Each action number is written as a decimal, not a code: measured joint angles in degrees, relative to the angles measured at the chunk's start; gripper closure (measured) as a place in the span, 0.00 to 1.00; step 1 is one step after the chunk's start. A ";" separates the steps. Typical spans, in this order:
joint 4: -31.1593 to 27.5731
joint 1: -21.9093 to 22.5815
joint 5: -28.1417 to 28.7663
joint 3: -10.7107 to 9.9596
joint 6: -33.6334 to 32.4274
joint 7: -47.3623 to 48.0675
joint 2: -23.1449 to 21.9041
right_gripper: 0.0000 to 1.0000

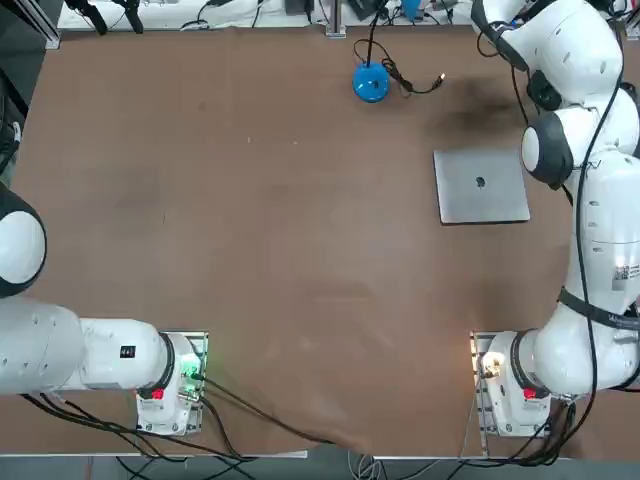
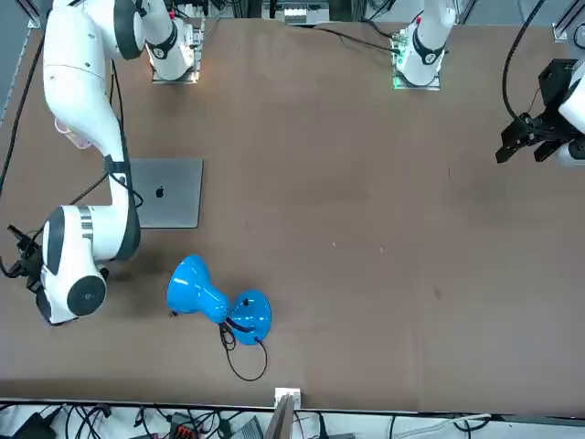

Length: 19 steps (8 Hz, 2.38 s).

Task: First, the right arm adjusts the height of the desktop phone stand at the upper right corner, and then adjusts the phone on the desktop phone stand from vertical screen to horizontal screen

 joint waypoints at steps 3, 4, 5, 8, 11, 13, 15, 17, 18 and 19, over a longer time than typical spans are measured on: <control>0.07 0.37 -0.05 -0.01 -1.99 -0.64 -2.04 0.50; 0.07 0.39 0.33 -0.01 -2.10 -0.74 -2.46 0.33; 0.12 0.38 1.10 -0.03 -2.12 -0.74 -2.72 0.11; 0.66 0.25 7.80 -0.73 -2.42 0.99 -6.10 0.00; 0.86 0.17 18.64 -0.82 -5.29 10.79 -13.87 0.00; -0.30 -0.05 25.74 -0.83 -6.42 15.89 -18.25 0.00; -3.67 -0.57 30.97 -0.83 -6.36 19.85 -22.37 0.00; -9.41 -0.59 34.43 -0.79 -4.45 23.06 -27.55 0.00; -14.44 -0.89 35.83 -0.48 -1.61 24.69 -31.26 0.00; -20.70 -2.11 37.17 1.09 1.83 26.61 -35.82 0.00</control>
